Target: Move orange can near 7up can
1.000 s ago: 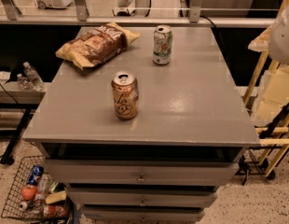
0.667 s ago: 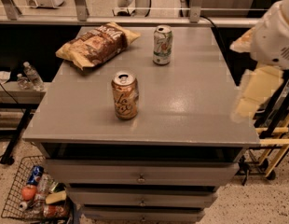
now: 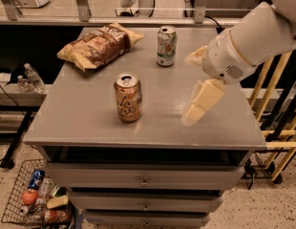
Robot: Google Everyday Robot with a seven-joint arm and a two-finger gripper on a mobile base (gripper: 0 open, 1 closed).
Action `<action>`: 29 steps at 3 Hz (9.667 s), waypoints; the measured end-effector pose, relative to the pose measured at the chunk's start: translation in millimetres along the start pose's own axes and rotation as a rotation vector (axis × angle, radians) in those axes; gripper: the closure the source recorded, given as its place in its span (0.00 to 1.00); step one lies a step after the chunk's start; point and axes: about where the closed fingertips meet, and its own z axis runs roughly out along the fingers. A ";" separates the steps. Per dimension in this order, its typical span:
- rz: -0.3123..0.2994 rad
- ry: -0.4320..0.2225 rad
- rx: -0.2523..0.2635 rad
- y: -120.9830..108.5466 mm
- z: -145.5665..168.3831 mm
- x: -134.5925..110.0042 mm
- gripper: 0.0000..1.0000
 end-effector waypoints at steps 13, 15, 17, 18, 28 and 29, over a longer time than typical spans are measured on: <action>0.080 -0.566 -0.130 11.4 133.9 -64.8 0.63; 0.109 -0.551 0.090 -13.5 47.7 -27.4 1.00; 0.137 -0.543 0.148 -31.4 44.9 -24.0 1.00; 0.233 -0.535 0.277 -79.9 27.6 -5.4 1.00; 0.433 -0.523 0.354 -202.8 84.8 33.9 0.00; 0.433 -0.523 0.354 -202.7 84.8 33.8 0.00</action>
Offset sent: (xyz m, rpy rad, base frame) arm 0.0092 0.0299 -0.0261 0.1916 0.0198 0.0248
